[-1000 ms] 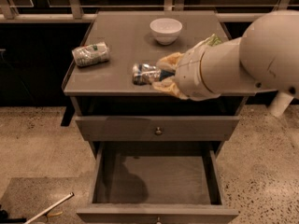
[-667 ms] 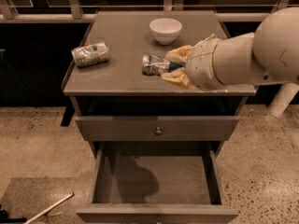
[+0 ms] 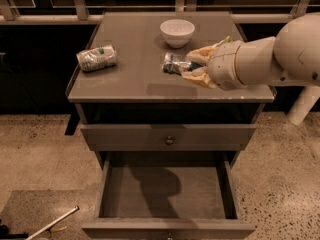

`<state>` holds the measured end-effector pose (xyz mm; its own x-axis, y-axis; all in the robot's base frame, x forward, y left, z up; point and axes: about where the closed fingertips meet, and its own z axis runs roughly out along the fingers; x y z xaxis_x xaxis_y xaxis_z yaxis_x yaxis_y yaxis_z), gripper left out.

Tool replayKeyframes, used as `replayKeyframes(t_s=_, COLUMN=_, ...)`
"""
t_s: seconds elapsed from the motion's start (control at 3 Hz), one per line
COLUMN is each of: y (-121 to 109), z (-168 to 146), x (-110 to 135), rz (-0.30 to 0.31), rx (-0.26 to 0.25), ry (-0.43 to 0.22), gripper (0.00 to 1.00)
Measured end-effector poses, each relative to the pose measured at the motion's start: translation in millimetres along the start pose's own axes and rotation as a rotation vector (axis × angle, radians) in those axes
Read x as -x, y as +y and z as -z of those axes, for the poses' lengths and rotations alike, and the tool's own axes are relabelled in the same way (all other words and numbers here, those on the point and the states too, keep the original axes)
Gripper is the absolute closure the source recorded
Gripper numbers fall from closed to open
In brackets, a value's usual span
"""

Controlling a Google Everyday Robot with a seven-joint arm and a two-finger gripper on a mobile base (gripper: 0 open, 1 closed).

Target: Pick redbull can from middle drawer and place on counter

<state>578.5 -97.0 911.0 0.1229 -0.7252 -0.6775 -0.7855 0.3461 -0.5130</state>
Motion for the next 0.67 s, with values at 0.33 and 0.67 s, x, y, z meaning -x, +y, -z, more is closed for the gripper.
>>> replayKeyframes(t_s=0.33, y=-14, z=-20, x=-18, rz=-0.032, rx=0.007, ry=0.006, gripper=1.0)
replayKeyframes(t_s=0.67, y=-26, z=-38, x=-30, rz=-0.054, rx=0.002, ry=0.017, gripper=1.0)
